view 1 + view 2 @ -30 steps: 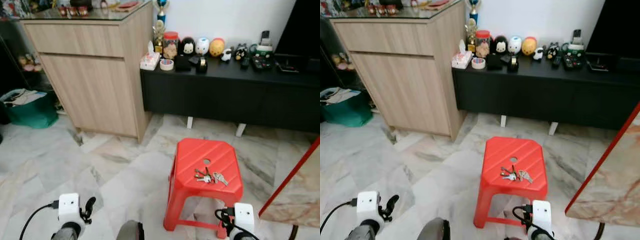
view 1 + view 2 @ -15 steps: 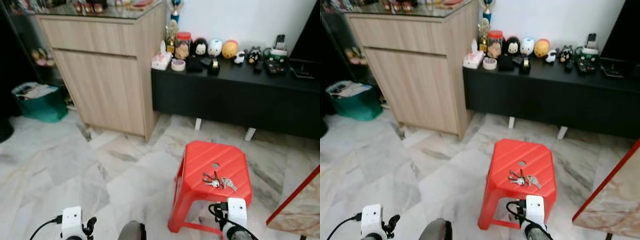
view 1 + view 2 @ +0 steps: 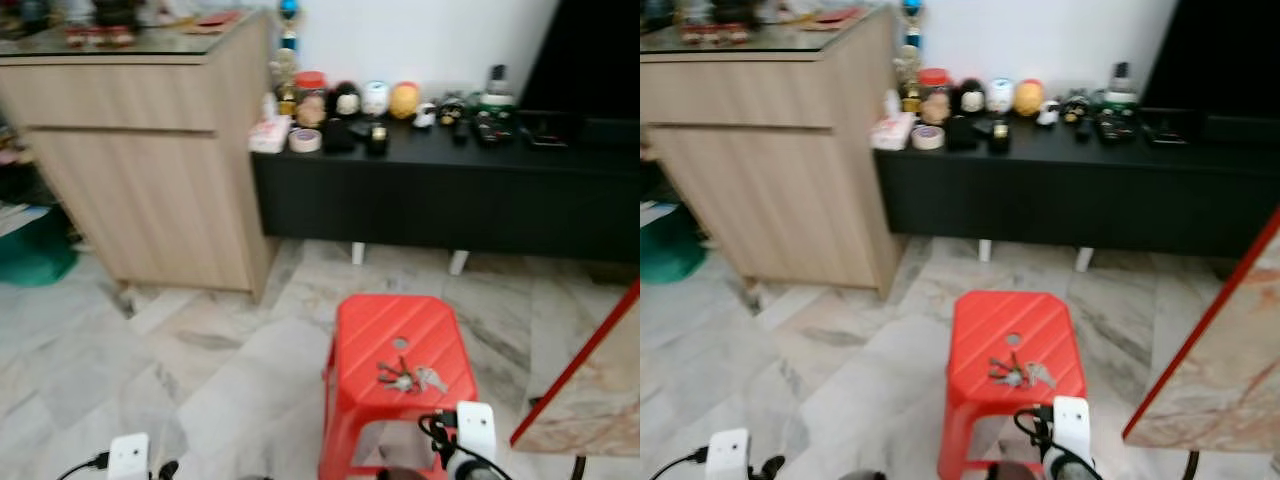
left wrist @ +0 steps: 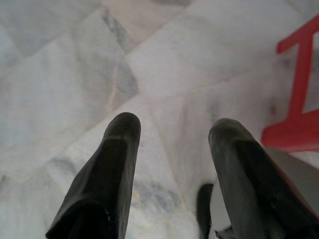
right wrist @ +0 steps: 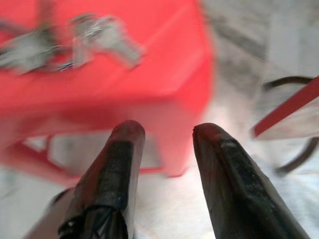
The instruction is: Hang keys on a hook
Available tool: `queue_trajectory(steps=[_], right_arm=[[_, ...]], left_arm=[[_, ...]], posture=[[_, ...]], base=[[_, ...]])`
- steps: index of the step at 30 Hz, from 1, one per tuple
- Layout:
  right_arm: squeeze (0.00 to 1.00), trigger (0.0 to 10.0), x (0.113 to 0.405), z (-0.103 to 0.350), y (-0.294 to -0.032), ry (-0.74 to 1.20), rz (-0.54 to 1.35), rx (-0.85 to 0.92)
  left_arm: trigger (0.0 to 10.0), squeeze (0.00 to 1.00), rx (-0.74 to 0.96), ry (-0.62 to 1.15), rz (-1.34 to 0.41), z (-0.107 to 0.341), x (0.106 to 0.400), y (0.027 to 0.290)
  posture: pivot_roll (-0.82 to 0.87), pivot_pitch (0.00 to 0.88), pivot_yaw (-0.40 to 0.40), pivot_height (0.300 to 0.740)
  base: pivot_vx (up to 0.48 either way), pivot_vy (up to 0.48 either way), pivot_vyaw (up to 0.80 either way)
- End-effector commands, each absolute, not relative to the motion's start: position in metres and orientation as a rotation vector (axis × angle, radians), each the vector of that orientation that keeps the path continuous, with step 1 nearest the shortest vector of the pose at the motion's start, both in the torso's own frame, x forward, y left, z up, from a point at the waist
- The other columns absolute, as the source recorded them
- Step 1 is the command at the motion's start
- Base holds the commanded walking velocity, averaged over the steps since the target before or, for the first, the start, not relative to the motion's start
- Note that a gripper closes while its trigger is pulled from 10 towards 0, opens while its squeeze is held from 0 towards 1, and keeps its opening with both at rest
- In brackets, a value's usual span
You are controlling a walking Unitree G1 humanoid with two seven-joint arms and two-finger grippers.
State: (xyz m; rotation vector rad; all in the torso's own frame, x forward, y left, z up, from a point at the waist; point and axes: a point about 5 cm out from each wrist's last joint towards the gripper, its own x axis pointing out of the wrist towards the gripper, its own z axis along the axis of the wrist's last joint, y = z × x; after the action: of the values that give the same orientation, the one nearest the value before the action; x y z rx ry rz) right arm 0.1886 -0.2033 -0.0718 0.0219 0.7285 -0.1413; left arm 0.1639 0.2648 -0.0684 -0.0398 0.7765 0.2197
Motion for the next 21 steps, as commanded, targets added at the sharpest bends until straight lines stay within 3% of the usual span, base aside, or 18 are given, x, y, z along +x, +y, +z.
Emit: queue_trajectory(steps=[1,8,15,21], right_arm=[[0.0,10.0,0.197,-0.069,-0.191,0.707,-0.116,0.048],[0.0,10.0,0.199,-0.068,-0.191,0.695,-0.114,0.051],[0.0,10.0,0.203,-0.065,-0.191,0.676,-0.085,0.032],[0.0,10.0,0.211,-0.059,-0.186,0.644,0.053,-0.061]], left_arm=[[10.0,0.0,-0.025,0.839,0.256,-0.071,0.146,0.281],[10.0,0.0,-0.032,0.902,0.287,-0.075,0.129,0.289],[10.0,0.0,-0.037,0.927,0.289,-0.079,0.126,0.285],[10.0,0.0,-0.036,0.944,0.28,-0.081,0.125,0.28]], posture=[[0.01,0.0,0.006,0.635],[0.01,0.0,0.004,0.635],[0.01,0.0,0.003,0.635],[0.0,0.0,0.005,0.635]], base=[[0.394,0.0,0.0],[0.385,0.0,0.0],[0.0,0.0,0.0],[0.0,0.0,0.0]])
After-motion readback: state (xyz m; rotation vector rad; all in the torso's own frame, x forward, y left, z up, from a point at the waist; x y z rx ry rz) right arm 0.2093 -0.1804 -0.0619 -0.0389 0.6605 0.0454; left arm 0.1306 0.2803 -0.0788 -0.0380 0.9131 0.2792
